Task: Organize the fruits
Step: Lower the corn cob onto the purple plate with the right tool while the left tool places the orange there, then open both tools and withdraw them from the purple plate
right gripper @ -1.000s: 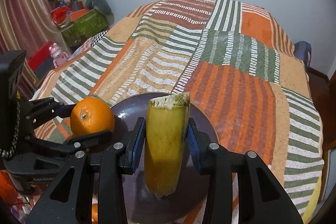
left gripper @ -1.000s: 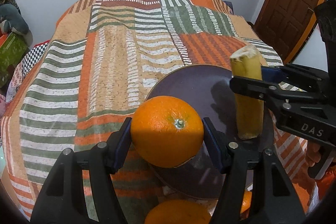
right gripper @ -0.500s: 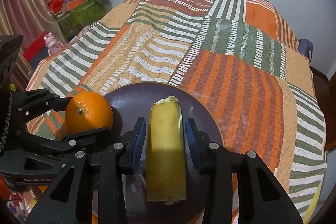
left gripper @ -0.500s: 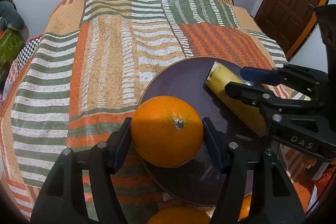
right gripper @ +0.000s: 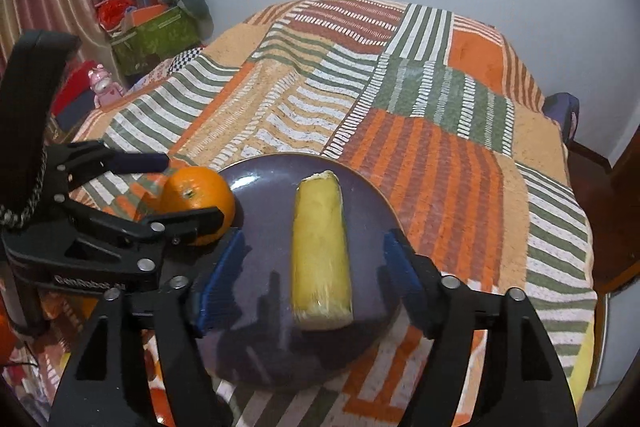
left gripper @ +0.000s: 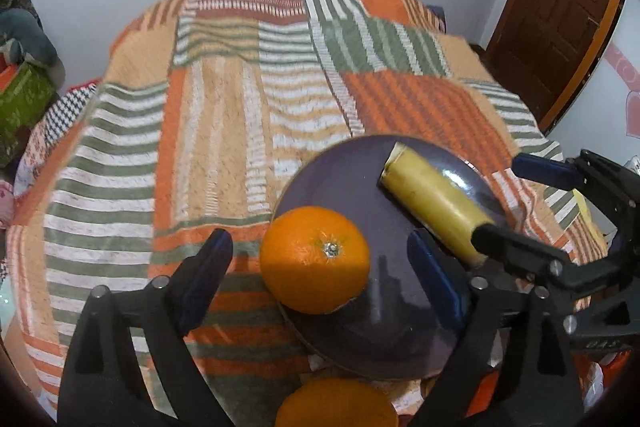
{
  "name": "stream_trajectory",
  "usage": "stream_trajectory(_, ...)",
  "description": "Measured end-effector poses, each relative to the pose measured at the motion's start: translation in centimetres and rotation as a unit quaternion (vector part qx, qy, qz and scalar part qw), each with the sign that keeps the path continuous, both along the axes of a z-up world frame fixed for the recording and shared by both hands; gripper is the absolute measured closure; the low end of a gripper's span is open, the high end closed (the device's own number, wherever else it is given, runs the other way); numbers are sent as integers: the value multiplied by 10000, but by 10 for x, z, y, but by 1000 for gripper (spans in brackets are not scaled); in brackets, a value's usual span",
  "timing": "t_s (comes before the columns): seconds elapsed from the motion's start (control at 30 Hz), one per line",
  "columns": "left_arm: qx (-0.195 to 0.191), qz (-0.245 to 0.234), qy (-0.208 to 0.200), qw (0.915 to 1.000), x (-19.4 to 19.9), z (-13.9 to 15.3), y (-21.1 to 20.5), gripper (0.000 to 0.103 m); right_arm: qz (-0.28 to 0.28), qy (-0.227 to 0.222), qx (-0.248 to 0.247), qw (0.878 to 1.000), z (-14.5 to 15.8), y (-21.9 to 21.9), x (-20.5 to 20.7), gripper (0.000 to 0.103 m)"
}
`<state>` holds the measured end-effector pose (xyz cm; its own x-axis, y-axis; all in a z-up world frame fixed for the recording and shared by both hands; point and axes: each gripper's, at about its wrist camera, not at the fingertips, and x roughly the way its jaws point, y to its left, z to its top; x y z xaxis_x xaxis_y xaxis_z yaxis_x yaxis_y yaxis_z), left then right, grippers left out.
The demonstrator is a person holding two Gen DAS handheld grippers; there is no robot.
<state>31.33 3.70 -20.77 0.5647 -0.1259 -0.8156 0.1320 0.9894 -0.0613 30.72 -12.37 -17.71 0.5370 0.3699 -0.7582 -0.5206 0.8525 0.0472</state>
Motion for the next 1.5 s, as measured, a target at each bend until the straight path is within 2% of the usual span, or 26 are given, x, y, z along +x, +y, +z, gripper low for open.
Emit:
stream_trajectory(0.07,31,10,-63,10000,-7,7,1,13,-72,-63,38,9999,6,-4,-5,18)
stream_trajectory(0.2,103,41,-207,9997,-27,20,2,13,-250,-233,197,9992,21,-14,-23,9)
stream_trajectory(0.27,132,62,-266,9995,-40,26,4,13,-339,-347,188,9986,28,-17,-32,1)
stream_trajectory(0.47,123,117,-338,9993,-77,34,10,11,-528,-560,65,9970,37,-23,-56,0)
stream_trajectory(0.7,77,165,-273,9995,-112,30,13,11,-507,16,372,9980,20,-32,-77,0)
stream_trajectory(0.77,83,169,-236,9995,-118,27,13,11,-484,32,451,9978,15,-33,-84,1)
stream_trajectory(0.83,58,213,-188,9996,-127,21,15,11,-494,-48,319,9983,13,-29,-93,2)
stream_trajectory(0.9,-32,246,-127,9996,-134,16,17,11,-433,-69,211,9988,8,-22,-100,6)
stream_trajectory(1.07,-159,357,60,9992,-142,1,23,11,-140,248,207,9994,-9,-10,-107,29)
stream_trajectory(1.17,-191,391,124,9990,-144,-6,25,11,2,467,196,9987,-19,-4,-104,37)
stream_trajectory(1.33,-317,417,237,9983,-137,-16,26,11,135,643,208,9976,-26,4,-102,42)
stream_trajectory(1.5,-253,335,240,9988,-126,-21,20,11,165,825,273,9961,-33,8,-95,48)
